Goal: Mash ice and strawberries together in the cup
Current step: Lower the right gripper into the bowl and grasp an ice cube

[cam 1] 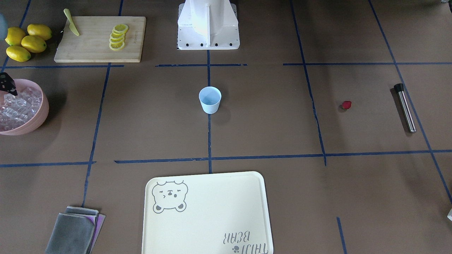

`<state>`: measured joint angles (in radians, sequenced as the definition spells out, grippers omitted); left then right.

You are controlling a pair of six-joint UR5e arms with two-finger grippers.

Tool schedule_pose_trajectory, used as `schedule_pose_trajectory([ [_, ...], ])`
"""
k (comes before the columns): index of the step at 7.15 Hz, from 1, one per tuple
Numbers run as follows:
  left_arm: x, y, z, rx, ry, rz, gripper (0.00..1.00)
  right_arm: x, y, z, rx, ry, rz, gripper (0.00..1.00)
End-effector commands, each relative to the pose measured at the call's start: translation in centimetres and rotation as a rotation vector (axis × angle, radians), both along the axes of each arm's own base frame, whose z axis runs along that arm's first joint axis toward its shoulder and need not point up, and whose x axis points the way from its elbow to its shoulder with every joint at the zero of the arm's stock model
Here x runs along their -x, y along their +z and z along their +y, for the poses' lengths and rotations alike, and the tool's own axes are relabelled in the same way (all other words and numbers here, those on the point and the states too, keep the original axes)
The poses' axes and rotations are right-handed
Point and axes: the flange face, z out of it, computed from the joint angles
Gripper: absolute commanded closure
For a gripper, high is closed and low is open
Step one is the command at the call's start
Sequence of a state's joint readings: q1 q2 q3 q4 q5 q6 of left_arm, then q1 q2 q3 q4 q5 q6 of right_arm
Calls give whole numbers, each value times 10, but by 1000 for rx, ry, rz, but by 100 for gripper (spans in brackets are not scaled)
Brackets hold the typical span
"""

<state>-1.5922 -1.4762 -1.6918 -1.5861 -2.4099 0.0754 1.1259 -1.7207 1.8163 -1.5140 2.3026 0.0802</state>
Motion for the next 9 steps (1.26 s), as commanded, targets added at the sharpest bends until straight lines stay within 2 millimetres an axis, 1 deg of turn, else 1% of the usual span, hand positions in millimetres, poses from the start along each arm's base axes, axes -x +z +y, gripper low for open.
schedule_pose_trajectory([
  [1,0,0,0,0,0,0,0,0,2,0,5,1,0,39],
  [3,0,0,0,-1,1,0,0,1,2,0,6,-1,1,42],
  [7,0,0,0,1,1,0,0,4,7,0,11,-8,5,42],
  [8,1,-1,0,-1,-1,1,0,8,3,-5,3,-11,2,42],
  [9,2,0,1,1,-4,2,0,8,5,-5,7,-11,3,42],
])
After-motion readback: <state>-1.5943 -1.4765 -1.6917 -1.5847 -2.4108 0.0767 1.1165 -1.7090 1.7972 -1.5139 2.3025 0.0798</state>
